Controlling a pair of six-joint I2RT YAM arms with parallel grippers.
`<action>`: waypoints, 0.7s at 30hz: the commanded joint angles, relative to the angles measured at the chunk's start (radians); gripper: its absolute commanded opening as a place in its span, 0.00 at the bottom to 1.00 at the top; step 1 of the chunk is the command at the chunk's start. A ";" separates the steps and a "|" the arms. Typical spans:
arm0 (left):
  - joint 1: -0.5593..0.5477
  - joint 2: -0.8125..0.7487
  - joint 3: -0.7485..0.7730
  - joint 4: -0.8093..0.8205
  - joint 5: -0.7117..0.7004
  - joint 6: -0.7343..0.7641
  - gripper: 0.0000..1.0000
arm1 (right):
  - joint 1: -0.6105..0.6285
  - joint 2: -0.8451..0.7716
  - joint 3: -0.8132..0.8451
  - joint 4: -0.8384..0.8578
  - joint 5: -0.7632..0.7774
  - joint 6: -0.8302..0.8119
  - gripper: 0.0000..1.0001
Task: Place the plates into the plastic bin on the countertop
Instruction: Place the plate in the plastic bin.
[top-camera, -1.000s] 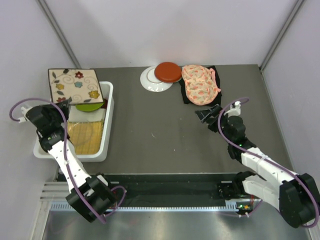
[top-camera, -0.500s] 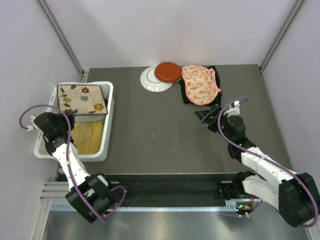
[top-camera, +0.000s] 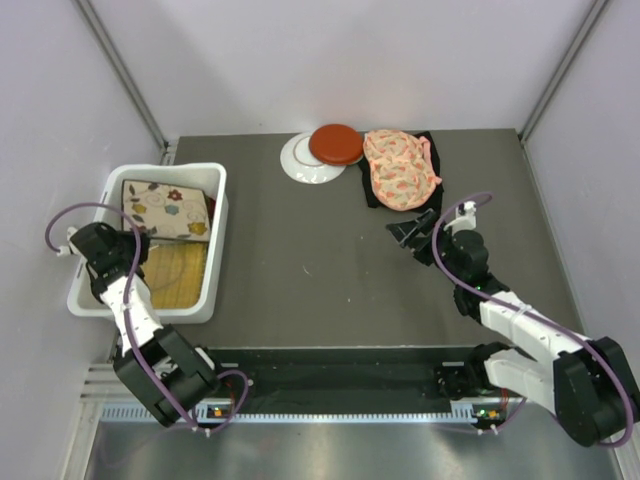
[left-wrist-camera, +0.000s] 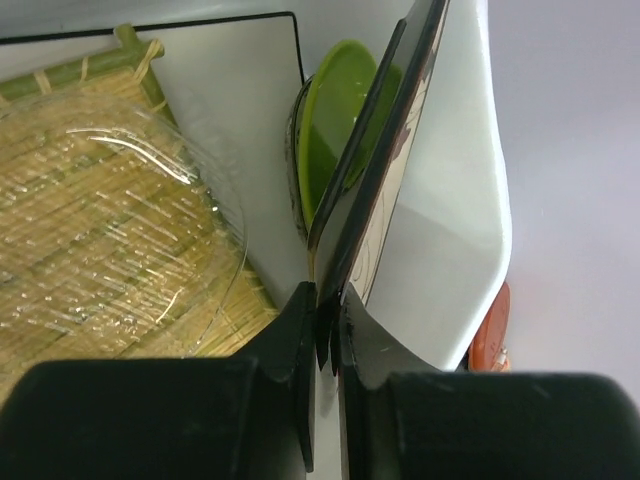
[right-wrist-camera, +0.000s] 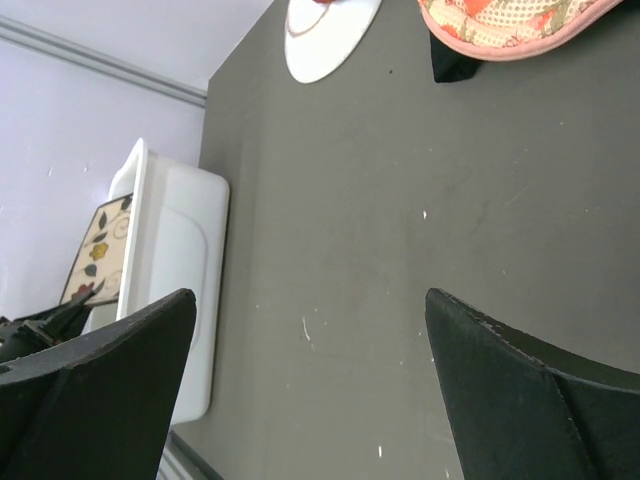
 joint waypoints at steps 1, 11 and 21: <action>0.001 -0.030 0.017 0.222 0.062 0.041 0.00 | -0.012 0.026 0.021 0.066 -0.028 -0.005 0.96; -0.003 -0.051 0.046 0.132 0.020 0.158 0.93 | -0.012 0.066 0.047 0.053 -0.054 -0.023 0.96; -0.169 -0.119 0.196 -0.050 -0.334 0.382 0.99 | 0.028 0.083 0.138 -0.077 -0.039 -0.143 0.96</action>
